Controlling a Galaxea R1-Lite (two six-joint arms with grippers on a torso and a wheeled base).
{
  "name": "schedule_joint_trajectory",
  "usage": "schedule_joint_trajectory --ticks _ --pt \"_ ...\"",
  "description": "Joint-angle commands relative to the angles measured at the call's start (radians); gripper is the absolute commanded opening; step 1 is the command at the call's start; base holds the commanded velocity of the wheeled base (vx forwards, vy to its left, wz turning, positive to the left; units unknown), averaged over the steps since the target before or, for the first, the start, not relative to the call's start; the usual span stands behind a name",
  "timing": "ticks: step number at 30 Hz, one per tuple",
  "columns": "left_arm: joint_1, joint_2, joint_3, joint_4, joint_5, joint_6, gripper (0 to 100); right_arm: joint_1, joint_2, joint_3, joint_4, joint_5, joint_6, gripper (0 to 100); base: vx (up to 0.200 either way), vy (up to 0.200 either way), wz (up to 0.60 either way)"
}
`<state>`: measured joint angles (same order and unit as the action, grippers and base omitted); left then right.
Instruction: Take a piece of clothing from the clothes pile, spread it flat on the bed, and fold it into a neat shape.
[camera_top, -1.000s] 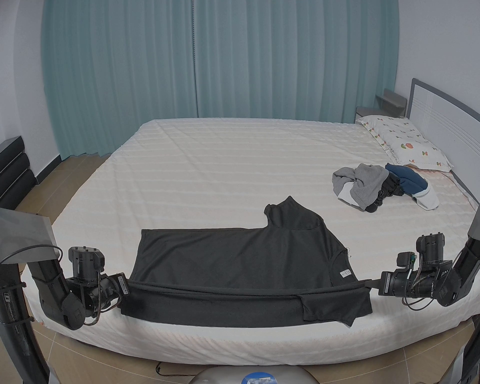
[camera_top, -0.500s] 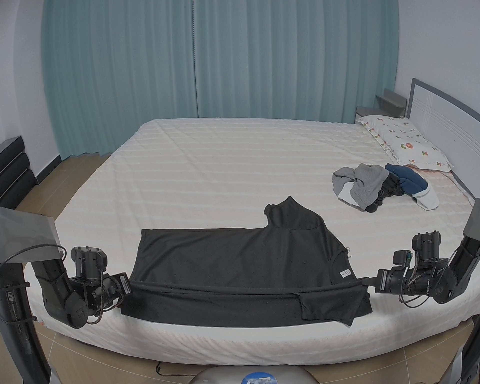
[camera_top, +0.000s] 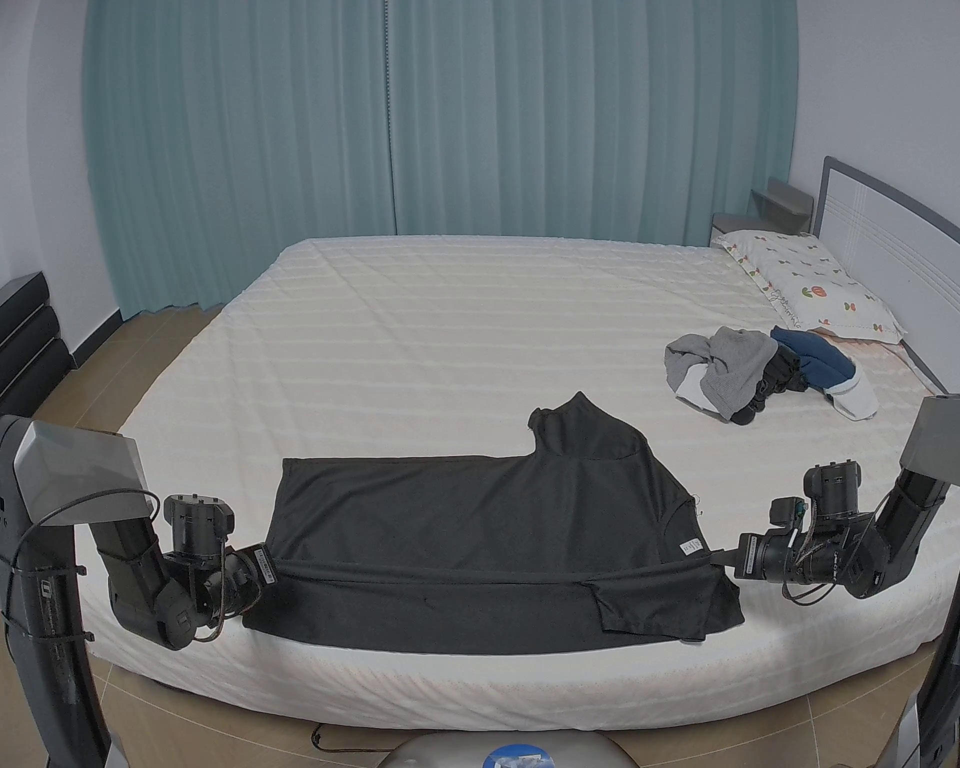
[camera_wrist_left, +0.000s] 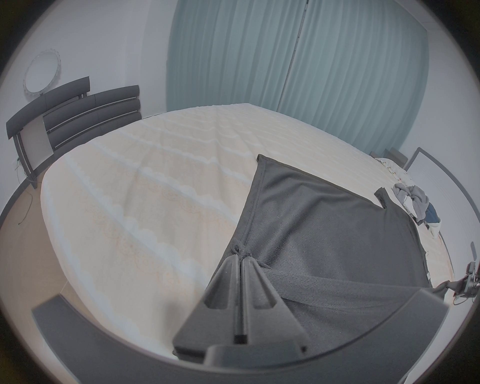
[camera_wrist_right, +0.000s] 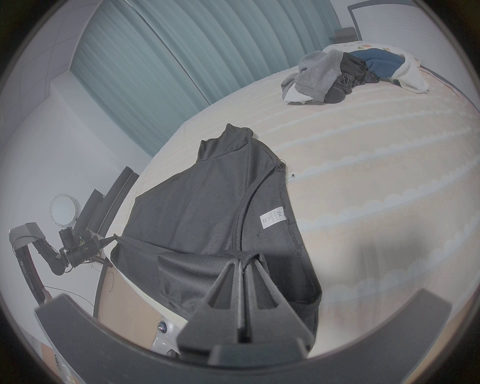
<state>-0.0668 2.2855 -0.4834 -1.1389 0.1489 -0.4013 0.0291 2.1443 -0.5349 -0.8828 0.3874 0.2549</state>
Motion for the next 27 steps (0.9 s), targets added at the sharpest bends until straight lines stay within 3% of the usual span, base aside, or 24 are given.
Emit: schedule_joint_trajectory --ticks 1,10,11,12,13,20,27 --pt "-0.002 0.038 -0.012 -0.001 0.0 -0.001 0 0.003 0.042 -0.025 -0.001 0.001 0.009 0 0.0 0.0 0.0" --pt "-0.002 0.074 -0.052 -0.001 0.0 -0.037 0 0.018 0.098 -0.045 -0.016 0.005 0.043 0 0.0 0.0 0.0" --pt "-0.002 0.074 -0.052 -0.001 0.0 -0.039 100 0.018 0.098 -0.048 -0.016 0.005 0.047 0 0.0 0.0 0.0" --pt "-0.002 0.075 -0.052 -0.001 0.0 -0.039 100 0.018 0.098 -0.048 -0.015 0.007 0.05 0 0.0 0.0 0.0" --pt "-0.002 0.075 -0.052 -0.001 0.0 -0.039 100 0.02 0.098 -0.048 -0.015 0.008 0.05 100 0.0 0.0 0.0" --pt "-0.002 0.066 -0.049 -0.001 0.0 -0.056 100 0.026 0.082 -0.042 -0.016 0.01 0.069 100 0.0 0.0 0.0" --pt "0.012 -0.026 -0.011 -0.002 -0.002 -0.116 100 0.026 -0.01 0.004 -0.028 0.011 0.187 100 0.0 0.0 0.0"
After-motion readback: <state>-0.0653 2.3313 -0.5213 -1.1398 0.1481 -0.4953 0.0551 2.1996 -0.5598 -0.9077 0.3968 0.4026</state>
